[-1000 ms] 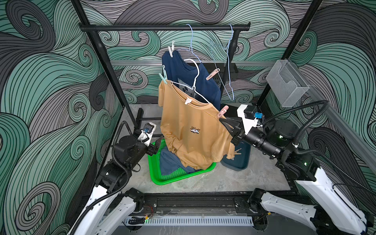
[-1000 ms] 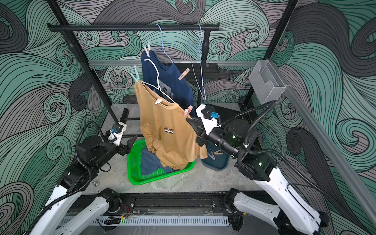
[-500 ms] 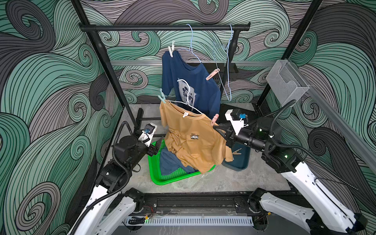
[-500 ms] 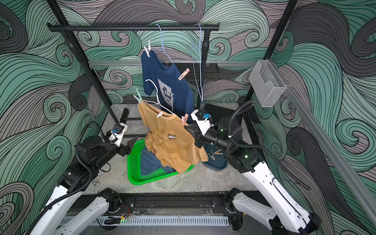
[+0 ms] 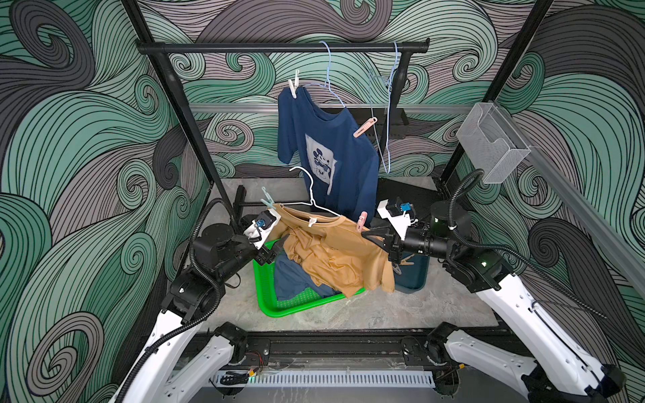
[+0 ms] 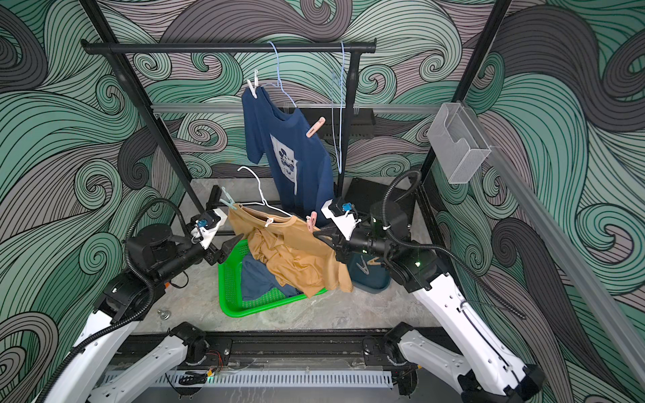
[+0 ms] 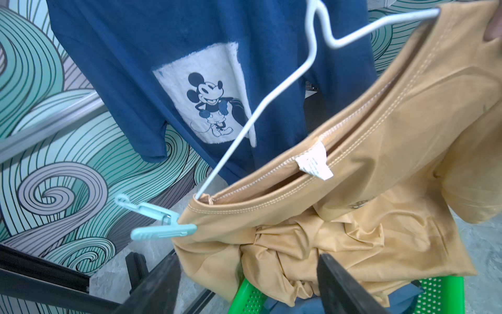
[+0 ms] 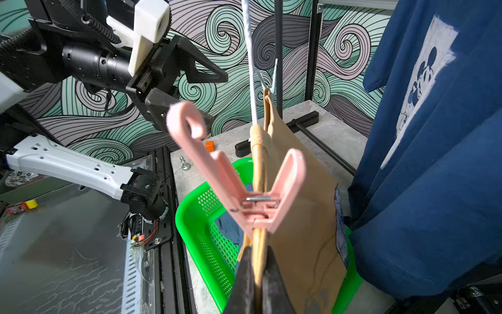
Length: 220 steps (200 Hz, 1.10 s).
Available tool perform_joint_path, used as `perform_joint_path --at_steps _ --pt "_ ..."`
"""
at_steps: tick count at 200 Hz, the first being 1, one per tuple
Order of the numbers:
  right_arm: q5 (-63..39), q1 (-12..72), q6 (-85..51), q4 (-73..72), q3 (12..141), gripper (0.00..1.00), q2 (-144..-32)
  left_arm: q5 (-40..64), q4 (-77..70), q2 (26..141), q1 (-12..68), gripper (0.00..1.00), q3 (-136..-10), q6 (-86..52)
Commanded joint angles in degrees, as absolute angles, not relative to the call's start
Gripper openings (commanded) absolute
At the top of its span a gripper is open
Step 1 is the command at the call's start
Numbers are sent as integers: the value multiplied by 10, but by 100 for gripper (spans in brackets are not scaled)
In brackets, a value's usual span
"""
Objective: Remove the clothespins securing t-shirts to the hanger
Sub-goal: Pick up the hanger from the clothes rail.
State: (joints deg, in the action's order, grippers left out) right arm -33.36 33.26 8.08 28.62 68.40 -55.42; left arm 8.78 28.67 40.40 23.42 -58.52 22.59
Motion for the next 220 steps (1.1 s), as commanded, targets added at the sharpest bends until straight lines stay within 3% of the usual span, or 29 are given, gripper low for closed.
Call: perform_joint_path --at_steps 1,123,220 --pt "-392 324 105 328 722 0 -545 112 297 404 230 79 -622 253" --pt "-484 258 78 366 828 0 -524 177 306 429 230 78 -683 258" --pt "-480 264 86 226 656 0 -546 210 288 427 232 78 -654 232"
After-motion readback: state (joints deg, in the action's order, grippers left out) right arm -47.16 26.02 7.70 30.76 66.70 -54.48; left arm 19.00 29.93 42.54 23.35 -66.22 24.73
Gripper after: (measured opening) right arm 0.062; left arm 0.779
